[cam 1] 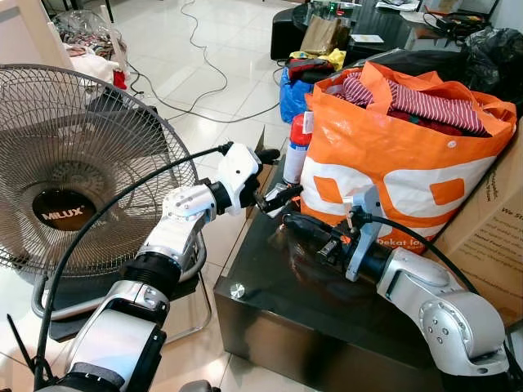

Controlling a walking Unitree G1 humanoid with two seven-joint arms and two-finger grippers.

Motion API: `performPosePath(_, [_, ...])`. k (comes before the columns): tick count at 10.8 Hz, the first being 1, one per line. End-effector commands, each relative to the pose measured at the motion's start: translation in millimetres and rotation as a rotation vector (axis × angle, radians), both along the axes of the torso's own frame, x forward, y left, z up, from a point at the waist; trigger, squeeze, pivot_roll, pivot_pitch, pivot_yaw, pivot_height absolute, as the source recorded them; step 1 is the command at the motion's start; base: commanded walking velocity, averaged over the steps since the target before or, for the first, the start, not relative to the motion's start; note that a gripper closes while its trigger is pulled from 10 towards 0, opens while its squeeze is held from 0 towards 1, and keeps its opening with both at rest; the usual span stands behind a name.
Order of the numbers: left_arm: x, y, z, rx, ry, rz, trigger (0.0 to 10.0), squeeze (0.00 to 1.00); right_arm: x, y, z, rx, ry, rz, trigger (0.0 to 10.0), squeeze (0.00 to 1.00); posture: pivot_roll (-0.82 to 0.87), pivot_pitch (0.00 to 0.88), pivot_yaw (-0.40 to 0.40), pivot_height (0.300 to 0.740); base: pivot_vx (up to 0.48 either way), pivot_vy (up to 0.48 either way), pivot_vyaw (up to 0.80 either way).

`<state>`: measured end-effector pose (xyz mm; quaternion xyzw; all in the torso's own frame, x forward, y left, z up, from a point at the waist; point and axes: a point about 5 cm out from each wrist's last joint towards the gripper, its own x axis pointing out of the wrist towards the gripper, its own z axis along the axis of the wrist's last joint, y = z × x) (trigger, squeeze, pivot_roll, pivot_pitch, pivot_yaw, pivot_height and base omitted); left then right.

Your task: Hang keys on a hook

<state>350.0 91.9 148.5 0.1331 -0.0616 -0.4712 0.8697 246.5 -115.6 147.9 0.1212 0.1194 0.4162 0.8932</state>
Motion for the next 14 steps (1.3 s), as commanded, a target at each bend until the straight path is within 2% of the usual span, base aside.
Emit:
performPosePath(1, [1.7, 3.0, 5, -0.002, -0.031, 0.022, 10.0, 0.14, -0.5, -6.5, 3, -0.011, -0.019, -0.039, 0.0, 0.00, -0.05, 0.000, -0.022, 0.740, 0.000, 0.000, 0.00])
performPosePath(4, [-0.1, 26.8, 28, -0.117, -0.089, 0.098, 10.0, 0.14, 0.0, -17.0, -24, -0.125, 0.074, -0.144, 0.0, 0.00, -0.04, 0.000, -0.025, 0.740, 0.000, 0.000, 0.00])
performPosePath(6, [-7.1, 40.2, 31, -0.138, -0.093, 0.147, 10.0, 0.13, 2.1, -23.8, -36, -0.173, 0.109, -0.224, 0.0, 0.00, -0.03, 0.000, -0.025, 0.740, 0.000, 0.000, 0.00])
performPosePath(7, [-11.0, 48.8, 20, -0.058, -0.066, 0.215, 10.0, 0.11, 11.5, -35.0, -36, -0.191, 0.075, -0.376, 0.0, 0.00, -0.03, 0.000, -0.017, 0.740, 0.000, 0.000, 0.00])
performPosePath(8, [-16.7, 56.6, 5, 0.007, -0.008, 0.280, 10.0, 0.12, 20.8, -47.7, -31, -0.152, 0.049, -0.528, 0.0, 0.00, -0.03, 0.000, -0.011, 0.740, 0.000, 0.000, 0.00])
performPosePath(10, [-32.6, 69.9, -23, 0.073, 0.059, 0.397, 10.0, 0.13, 23.4, -57.0, -29, -0.087, 0.022, -0.658, 0.0, 0.00, -0.03, 0.000, -0.015, 0.740, 0.000, 0.000, 0.00])
performPosePath(11, [-39.5, 73.7, -32, 0.070, 0.075, 0.465, 10.0, 0.12, 20.3, -56.0, -32, -0.077, 0.011, -0.690, 0.0, 0.00, -0.03, 0.000, -0.015, 0.740, 0.000, 0.000, 0.00])
performPosePath(12, [-44.0, 74.9, -33, 0.060, 0.077, 0.523, 10.0, 0.11, 18.6, -61.7, -36, -0.120, -0.010, -0.780, 0.0, 0.00, -0.03, 0.000, -0.018, 0.740, 0.000, 0.000, 0.00])
performPosePath(14, [-51.7, 72.4, -33, 0.045, 0.065, 0.575, 10.0, 0.11, 11.5, -71.5, -34, -0.164, -0.062, -0.875, 0.0, 0.00, -0.03, 0.000, -0.010, 0.740, 0.000, 0.000, 0.00])
